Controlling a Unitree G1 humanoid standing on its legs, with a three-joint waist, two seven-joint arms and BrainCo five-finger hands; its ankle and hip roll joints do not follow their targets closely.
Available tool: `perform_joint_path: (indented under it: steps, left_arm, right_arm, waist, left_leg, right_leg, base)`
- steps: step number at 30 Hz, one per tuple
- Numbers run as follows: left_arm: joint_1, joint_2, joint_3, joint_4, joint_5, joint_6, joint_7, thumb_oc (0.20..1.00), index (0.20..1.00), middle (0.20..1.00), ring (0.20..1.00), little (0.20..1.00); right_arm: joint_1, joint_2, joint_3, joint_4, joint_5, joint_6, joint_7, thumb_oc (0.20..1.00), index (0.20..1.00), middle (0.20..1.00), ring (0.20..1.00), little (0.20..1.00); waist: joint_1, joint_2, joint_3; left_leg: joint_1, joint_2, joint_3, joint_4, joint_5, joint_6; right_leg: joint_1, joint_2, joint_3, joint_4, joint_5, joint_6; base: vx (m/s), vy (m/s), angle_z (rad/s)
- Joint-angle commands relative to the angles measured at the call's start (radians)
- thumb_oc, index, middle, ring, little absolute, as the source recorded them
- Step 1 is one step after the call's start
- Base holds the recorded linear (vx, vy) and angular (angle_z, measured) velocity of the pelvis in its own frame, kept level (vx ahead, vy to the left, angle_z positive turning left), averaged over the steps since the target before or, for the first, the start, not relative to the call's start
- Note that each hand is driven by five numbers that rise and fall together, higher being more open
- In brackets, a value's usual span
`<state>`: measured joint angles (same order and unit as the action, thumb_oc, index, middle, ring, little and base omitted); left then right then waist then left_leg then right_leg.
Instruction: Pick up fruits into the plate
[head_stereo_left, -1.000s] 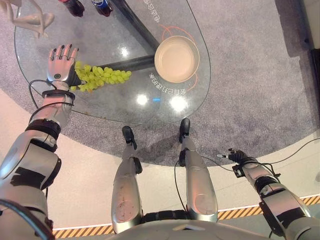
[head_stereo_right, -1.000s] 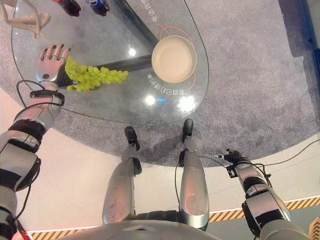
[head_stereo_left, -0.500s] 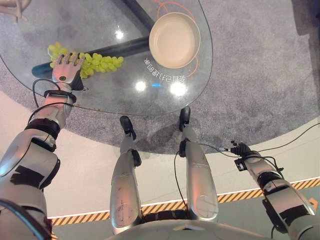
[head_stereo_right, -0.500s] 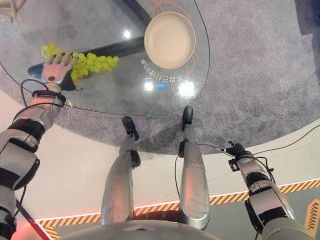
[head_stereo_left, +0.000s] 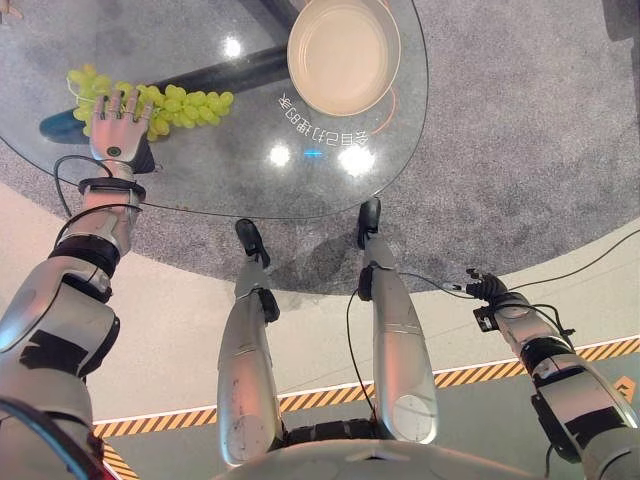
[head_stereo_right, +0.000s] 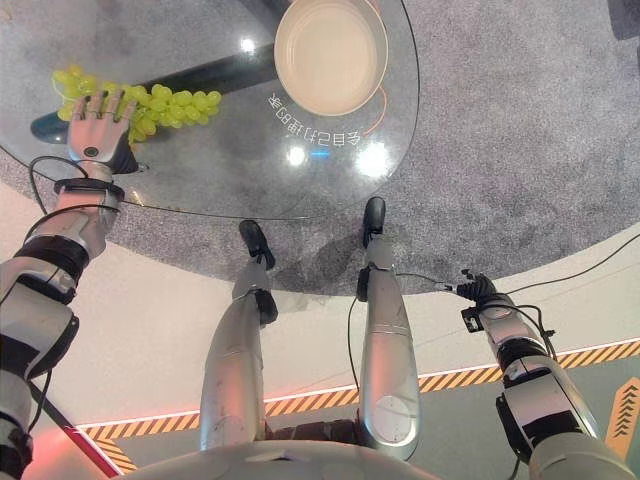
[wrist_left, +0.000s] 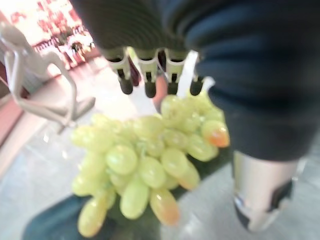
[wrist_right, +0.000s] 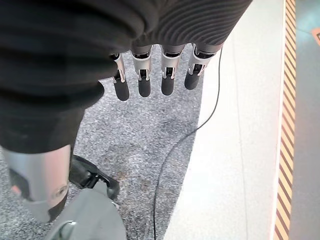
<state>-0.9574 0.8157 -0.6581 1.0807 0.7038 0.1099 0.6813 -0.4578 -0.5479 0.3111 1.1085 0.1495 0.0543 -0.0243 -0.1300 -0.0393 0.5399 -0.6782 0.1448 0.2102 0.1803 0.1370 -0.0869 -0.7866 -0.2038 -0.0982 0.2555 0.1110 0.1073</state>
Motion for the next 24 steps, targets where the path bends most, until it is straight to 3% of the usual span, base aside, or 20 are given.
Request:
perform_joint_path:
  steps: [1, 7, 12, 24]
  left_arm:
    - [-0.021, 0.065, 0.120, 0.054, -0.063, 0.075, 0.132, 1.000, 1.000, 1.000, 1.000, 1.000]
    - [-0.075, 0.063, 0.156, 0.097, -0.107, 0.080, 0.215, 1.000, 1.000, 1.000, 1.000, 1.000]
    - [-0.127, 0.062, 0.146, 0.108, -0.133, 0.078, 0.218, 1.000, 1.000, 1.000, 1.000, 1.000]
    - [-0.194, 0.037, 0.058, 0.133, -0.014, -0.003, 0.081, 1.000, 1.000, 1.000, 1.000, 1.000]
  right_arm:
    - [0.111, -0.033, 0.031, -0.024, 0.024, -0.019, -0.012, 1.000, 1.000, 1.000, 1.000, 1.000]
    - [0.148, -0.007, 0.049, -0.017, 0.027, -0.050, -0.019, 1.000, 1.000, 1.000, 1.000, 1.000]
    - [0.152, 0.004, 0.057, -0.013, 0.039, -0.065, -0.031, 1.000, 1.000, 1.000, 1.000, 1.000]
    - [0.128, 0.001, 0.061, -0.039, 0.048, -0.050, -0.045, 1.000, 1.000, 1.000, 1.000, 1.000]
  waist:
    - [-0.013, -0.019, -0.020]
    - [-0.017, -0.035, -0.020]
    - [-0.019, -0.041, -0.020]
    - [-0.038, -0.045, -0.020]
  left_leg:
    - [-0.098, -0.074, -0.011, 0.194, -0.170, 0.018]
    - [-0.110, -0.069, -0.024, 0.203, -0.173, 0.016]
    - [-0.121, -0.070, -0.031, 0.213, -0.175, 0.015]
    - [-0.147, -0.064, -0.028, 0.226, -0.179, 0.012]
  right_leg:
    - [-0.009, 0.082, -0.028, 0.058, -0.076, -0.022]
    - [-0.016, 0.092, -0.025, 0.067, -0.082, -0.027]
    - [-0.023, 0.095, -0.025, 0.071, -0.080, -0.030]
    - [-0.052, 0.098, -0.017, 0.082, -0.073, -0.030]
  base:
    - [0.00, 0.000, 0.00]
    - [0.00, -0.025, -0.01]
    - [0.00, -0.013, 0.01]
    - [0.00, -0.005, 0.01]
